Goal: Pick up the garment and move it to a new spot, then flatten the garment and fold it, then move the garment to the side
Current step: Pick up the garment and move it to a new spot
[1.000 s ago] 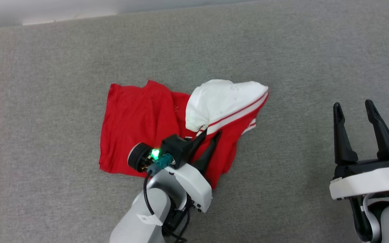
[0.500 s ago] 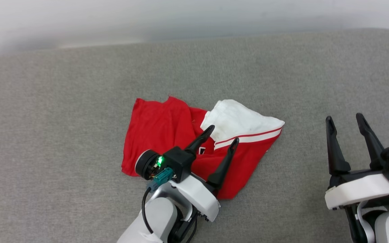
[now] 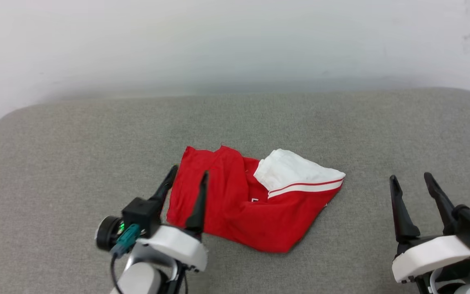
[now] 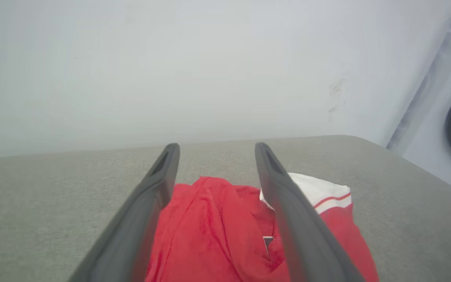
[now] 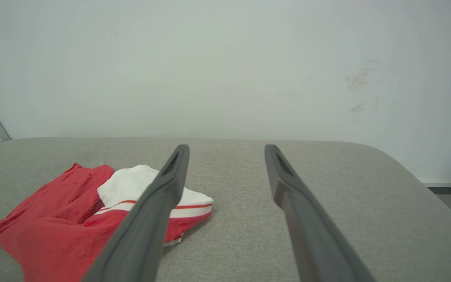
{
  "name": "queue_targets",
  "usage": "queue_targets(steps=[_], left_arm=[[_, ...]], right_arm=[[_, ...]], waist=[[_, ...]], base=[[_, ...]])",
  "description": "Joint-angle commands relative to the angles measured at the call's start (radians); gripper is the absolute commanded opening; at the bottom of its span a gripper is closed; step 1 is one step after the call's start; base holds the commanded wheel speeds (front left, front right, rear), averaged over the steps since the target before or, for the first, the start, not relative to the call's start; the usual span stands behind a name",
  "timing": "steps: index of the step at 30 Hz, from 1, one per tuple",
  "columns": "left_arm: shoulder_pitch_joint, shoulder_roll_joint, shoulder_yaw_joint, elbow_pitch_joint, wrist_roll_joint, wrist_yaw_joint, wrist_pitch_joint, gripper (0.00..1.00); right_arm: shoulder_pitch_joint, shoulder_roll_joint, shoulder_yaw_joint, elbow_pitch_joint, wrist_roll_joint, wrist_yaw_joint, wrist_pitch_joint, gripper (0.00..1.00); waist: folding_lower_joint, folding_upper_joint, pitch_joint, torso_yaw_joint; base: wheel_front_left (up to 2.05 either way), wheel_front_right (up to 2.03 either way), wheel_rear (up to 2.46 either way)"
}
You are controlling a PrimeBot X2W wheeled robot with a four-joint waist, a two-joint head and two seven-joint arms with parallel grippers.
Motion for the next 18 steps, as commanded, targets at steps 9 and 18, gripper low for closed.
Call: queue_targets(steps=[9,18], left_arm=[[0.166,0.091,0.113,-0.071,-0.025,0.080,-0.006,1.00],[0.236,0.130,0.125,-0.135,-0.023,0.106,0.017,1.00]], right_arm=[[0.067,0.001,0.014,-0.017,0.018,0.000,0.031,1.00],[0.080,0.001,0.023,-0.022,0.023,0.000,0.038,1.00]], waist=[[0.0001,0.0000,-0.054,0.011],[0.0001,0.0000,-0.059,0.017]], base=[[0.00,0.00,0.00],[0.00,0.00,0.00]])
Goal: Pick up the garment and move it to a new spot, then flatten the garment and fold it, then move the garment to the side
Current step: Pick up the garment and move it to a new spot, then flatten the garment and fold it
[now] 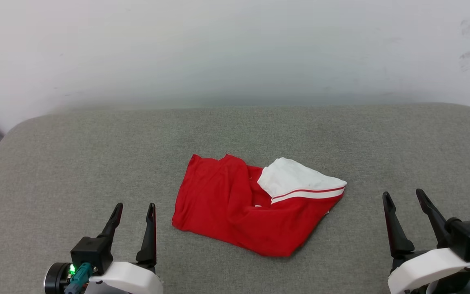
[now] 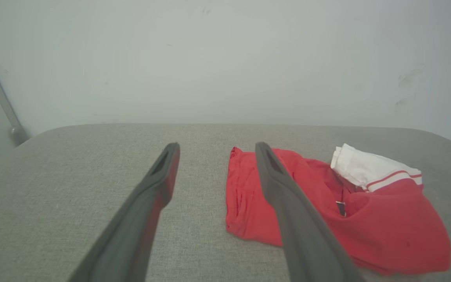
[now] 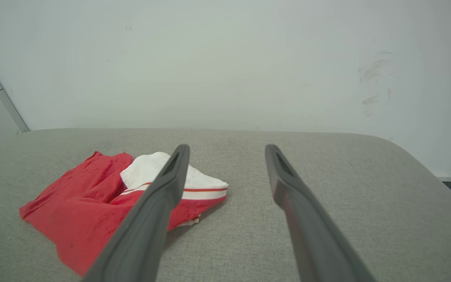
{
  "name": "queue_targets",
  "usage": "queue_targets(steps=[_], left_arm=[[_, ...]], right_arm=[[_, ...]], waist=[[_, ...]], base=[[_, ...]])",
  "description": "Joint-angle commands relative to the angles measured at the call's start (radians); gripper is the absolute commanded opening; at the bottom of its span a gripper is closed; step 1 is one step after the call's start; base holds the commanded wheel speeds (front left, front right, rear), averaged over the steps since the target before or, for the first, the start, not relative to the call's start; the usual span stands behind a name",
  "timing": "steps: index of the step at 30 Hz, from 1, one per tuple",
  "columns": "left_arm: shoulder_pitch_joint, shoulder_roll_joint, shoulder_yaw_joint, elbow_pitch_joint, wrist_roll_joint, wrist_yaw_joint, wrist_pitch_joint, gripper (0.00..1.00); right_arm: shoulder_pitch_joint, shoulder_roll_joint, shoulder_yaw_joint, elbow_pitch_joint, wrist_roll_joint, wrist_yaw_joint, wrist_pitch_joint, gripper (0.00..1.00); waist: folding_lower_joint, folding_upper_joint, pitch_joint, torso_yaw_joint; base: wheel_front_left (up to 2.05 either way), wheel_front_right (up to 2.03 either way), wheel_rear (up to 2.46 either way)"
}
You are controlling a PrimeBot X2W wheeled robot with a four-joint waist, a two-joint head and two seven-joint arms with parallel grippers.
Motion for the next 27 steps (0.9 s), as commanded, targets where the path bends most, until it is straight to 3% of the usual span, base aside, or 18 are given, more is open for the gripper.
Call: queue_targets(steps=[1,15,21,27], left_arm=[[0.010,0.006,-0.002,-0.009,0.002,0.004,0.006,1.00],[-0.020,0.006,-0.014,-0.040,0.000,0.013,0.022,1.00],[-0.067,-0.003,-0.020,-0.055,0.008,0.010,0.015,1.00],[-0.117,-0.016,-0.024,-0.060,0.011,0.001,0.002,1.00]], right_arm=[[0.011,0.001,0.001,-0.005,0.003,0.000,0.000,1.00],[-0.032,0.001,-0.056,0.046,0.023,0.000,0.039,1.00],[-0.121,-0.016,-0.052,0.108,0.018,0.000,0.197,1.00],[-0.243,-0.124,0.073,0.149,0.085,0.000,0.443,1.00]], waist=[[0.0001,-0.0001,0.000,0.001],[0.0001,-0.0001,0.034,-0.003],[0.0001,-0.0001,0.109,0.012],[0.0001,-0.0001,0.187,0.040]], base=[[0.00,0.00,0.00],[0.00,0.00,0.00],[0.00,0.00,0.00],[0.00,0.00,0.00]])
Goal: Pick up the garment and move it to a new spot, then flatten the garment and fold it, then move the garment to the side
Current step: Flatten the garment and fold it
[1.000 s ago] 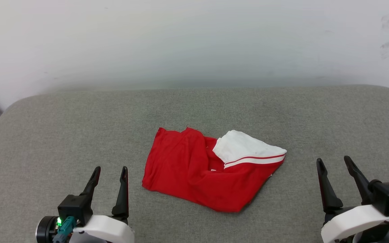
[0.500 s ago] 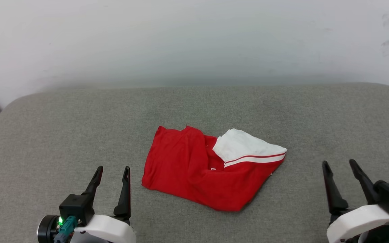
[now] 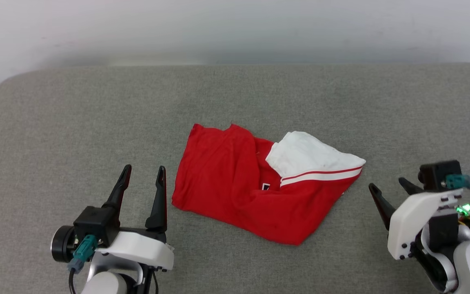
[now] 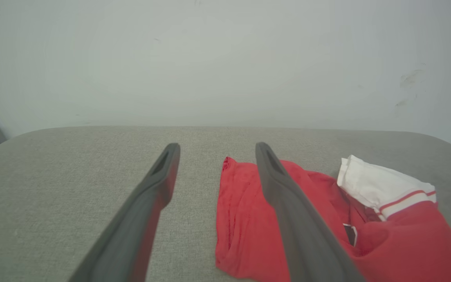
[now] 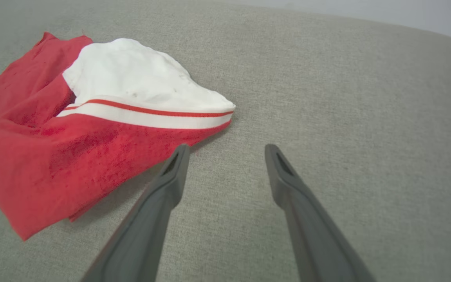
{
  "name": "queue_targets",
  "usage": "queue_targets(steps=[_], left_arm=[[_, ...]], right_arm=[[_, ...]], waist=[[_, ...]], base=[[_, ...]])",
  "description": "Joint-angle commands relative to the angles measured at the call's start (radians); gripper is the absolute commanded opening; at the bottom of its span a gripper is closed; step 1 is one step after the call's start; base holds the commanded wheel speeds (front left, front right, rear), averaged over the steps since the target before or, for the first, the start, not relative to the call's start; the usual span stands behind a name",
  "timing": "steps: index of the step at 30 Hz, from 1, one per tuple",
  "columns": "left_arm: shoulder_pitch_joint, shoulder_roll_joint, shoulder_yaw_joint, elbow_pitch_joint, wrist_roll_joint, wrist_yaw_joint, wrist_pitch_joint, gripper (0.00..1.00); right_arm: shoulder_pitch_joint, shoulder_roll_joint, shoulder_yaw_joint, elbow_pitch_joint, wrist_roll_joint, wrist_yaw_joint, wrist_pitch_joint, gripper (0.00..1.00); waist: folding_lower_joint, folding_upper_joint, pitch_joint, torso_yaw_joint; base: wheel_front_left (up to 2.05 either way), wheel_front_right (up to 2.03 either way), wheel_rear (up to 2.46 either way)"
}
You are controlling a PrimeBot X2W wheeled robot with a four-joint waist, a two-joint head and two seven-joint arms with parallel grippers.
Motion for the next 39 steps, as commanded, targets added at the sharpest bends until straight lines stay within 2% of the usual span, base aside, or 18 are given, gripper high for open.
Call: queue_targets(steps=[1,6,11,17,21,22,23,24,29,30,34,39], left_arm=[[-0.021,-0.007,0.000,0.000,0.004,-0.005,-0.009,1.00],[-0.062,-0.023,-0.009,0.014,0.008,-0.017,-0.018,1.00],[-0.098,-0.040,-0.011,0.031,0.011,-0.031,-0.025,1.00],[-0.120,-0.057,-0.009,0.052,0.012,-0.045,-0.030,1.00],[-0.121,-0.068,-0.005,0.069,0.012,-0.057,-0.032,1.00],[-0.121,-0.070,-0.003,0.073,0.011,-0.059,-0.032,1.00],[-0.121,-0.073,-0.001,0.077,0.011,-0.060,-0.033,1.00],[-0.112,-0.076,0.008,0.086,0.015,-0.068,-0.033,1.00],[-0.096,-0.077,0.020,0.091,0.019,-0.069,-0.033,1.00],[-0.081,-0.076,0.026,0.090,0.025,-0.068,-0.033,1.00],[-0.062,-0.070,0.033,0.086,0.024,-0.066,-0.032,1.00],[-0.037,-0.065,0.035,0.081,0.023,-0.061,-0.031,1.00]], right_arm=[[-0.047,-0.022,0.033,0.003,0.025,0.000,0.041,1.00],[-0.175,-0.089,0.172,0.008,0.101,0.000,0.167,1.00],[-0.309,-0.136,0.320,0.025,0.150,0.000,0.225,1.00],[-0.422,-0.176,0.475,0.112,0.221,0.000,0.314,1.00],[-0.461,-0.196,0.539,0.166,0.262,0.000,0.362,1.00],[-0.465,-0.197,0.545,0.179,0.276,0.000,0.373,0.91],[-0.469,-0.197,0.552,0.188,0.291,0.000,0.381,0.33],[-0.490,-0.200,0.564,0.195,0.303,0.000,0.361,0.00],[-0.503,-0.195,0.545,0.191,0.289,0.000,0.281,0.00],[-0.482,-0.184,0.507,0.174,0.280,0.000,0.215,0.00],[-0.402,-0.168,0.400,0.136,0.271,0.000,0.132,0.00],[-0.225,-0.128,0.219,0.077,0.242,0.000,0.044,0.00]], waist=[[0.0000,0.0000,0.040,0.023],[0.0000,0.0000,0.091,0.047],[0.0000,0.0000,0.127,0.065],[0.0000,0.0000,0.142,0.074],[0.0000,0.0000,0.141,0.080],[0.0000,0.0000,0.140,0.081],[0.0000,0.0000,0.137,0.082],[0.0000,0.0000,0.124,0.081],[0.0000,0.0000,0.095,0.073],[0.0000,0.0000,0.067,0.059],[0.0000,0.0000,0.037,0.035],[0.0000,0.0000,0.012,0.007]], base=[[0.00,0.00,0.00],[0.00,0.00,0.00],[0.00,0.00,0.00],[0.00,0.00,0.00],[0.00,0.00,0.00],[0.00,0.00,0.00],[0.00,0.00,0.00],[0.00,0.00,0.00],[0.00,0.00,0.00],[0.00,0.00,0.00],[0.00,0.00,0.00],[0.00,0.00,0.00]])
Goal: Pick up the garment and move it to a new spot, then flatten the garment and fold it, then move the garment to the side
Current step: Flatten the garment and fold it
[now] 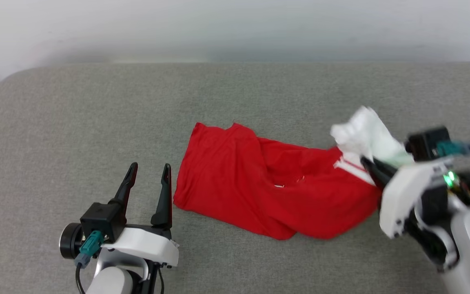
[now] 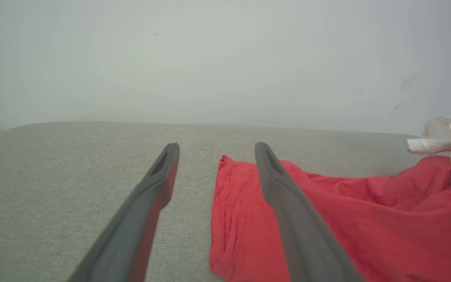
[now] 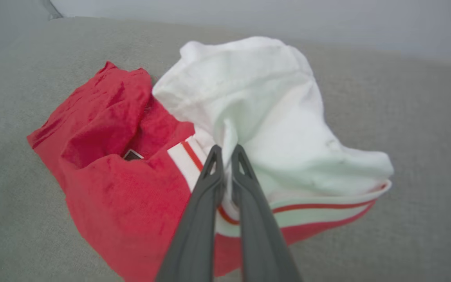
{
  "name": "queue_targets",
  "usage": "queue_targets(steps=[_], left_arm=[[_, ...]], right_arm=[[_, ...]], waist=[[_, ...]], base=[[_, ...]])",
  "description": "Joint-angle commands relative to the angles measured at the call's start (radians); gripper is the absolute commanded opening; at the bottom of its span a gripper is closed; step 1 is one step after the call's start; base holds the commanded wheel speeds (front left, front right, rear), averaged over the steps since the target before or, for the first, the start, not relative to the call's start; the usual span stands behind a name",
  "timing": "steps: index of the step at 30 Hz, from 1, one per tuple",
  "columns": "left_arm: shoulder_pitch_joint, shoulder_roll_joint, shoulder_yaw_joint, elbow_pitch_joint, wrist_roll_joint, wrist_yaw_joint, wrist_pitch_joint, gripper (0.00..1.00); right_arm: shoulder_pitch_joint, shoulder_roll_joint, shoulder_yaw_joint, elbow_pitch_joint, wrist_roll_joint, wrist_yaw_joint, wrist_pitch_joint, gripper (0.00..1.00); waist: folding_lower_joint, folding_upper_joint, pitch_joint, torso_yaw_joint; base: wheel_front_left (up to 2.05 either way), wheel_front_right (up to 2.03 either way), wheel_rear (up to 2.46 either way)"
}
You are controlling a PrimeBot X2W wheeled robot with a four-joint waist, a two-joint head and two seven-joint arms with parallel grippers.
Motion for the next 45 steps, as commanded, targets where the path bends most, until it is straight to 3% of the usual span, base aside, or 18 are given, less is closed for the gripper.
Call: queue_targets(steps=[1,7,8,11,12,13,14,25,32,40,45], left_arm=[[0.013,0.002,0.002,-0.002,-0.003,0.000,-0.001,1.00],[0.031,0.009,-0.002,-0.009,-0.008,0.007,0.009,1.00],[0.041,0.012,-0.004,-0.011,-0.015,0.007,0.013,1.00],[0.048,0.013,-0.007,-0.010,-0.018,0.008,0.019,1.00],[0.049,0.013,-0.007,-0.008,-0.020,0.008,0.020,1.00],[0.051,0.014,-0.008,-0.008,-0.022,0.008,0.021,1.00],[0.054,0.015,-0.008,-0.007,-0.022,0.009,0.021,1.00],[0.103,0.025,-0.013,0.009,-0.038,0.019,0.037,1.00],[0.153,0.031,-0.010,0.007,-0.051,0.033,0.053,1.00],[0.139,0.063,-0.028,-0.002,-0.040,0.022,0.096,1.00],[0.074,0.083,-0.071,0.016,-0.037,-0.017,0.194,1.00]], right_arm=[[0.048,0.019,-0.026,-0.011,-0.007,0.000,-0.011,0.00],[0.296,0.119,-0.201,-0.046,-0.009,0.000,-0.065,0.00],[0.387,0.169,-0.254,-0.045,0.007,0.000,-0.089,0.00],[0.454,0.201,-0.295,-0.021,0.005,0.000,-0.107,0.04],[0.463,0.206,-0.305,-0.019,-0.007,0.000,-0.119,0.38],[0.467,0.213,-0.311,-0.017,-0.008,0.000,-0.135,0.91],[0.473,0.220,-0.315,-0.016,-0.008,0.000,-0.149,1.00],[0.452,0.247,-0.354,-0.102,-0.149,0.000,-0.473,1.00],[0.493,0.248,-0.307,-0.166,-0.298,0.000,-0.457,1.00],[0.524,0.249,-0.256,-0.250,-0.314,0.000,-0.425,1.00],[0.521,0.249,-0.246,-0.275,-0.301,0.000,-0.405,1.00]], waist=[[0.0000,0.0000,-0.012,-0.012],[0.0000,0.0000,-0.024,-0.026],[0.0000,0.0000,-0.028,-0.030],[0.0000,0.0000,-0.031,-0.032],[0.0000,0.0000,-0.033,-0.032],[0.0000,0.0000,-0.035,-0.033],[0.0000,0.0000,-0.039,-0.033],[0.0000,0.0000,-0.120,-0.028],[0.0000,0.0000,-0.167,-0.030],[0.0000,0.0000,-0.181,-0.037],[0.0000,0.0000,-0.165,-0.052]], base=[[0.00,0.00,0.00],[0.00,0.00,0.00],[0.00,0.00,0.00],[0.00,0.00,0.00],[0.00,0.00,0.00],[0.00,0.00,0.00],[0.00,0.00,0.00],[0.00,0.00,0.00],[0.00,0.00,0.00],[0.00,0.00,0.00],[0.00,0.00,0.00]])
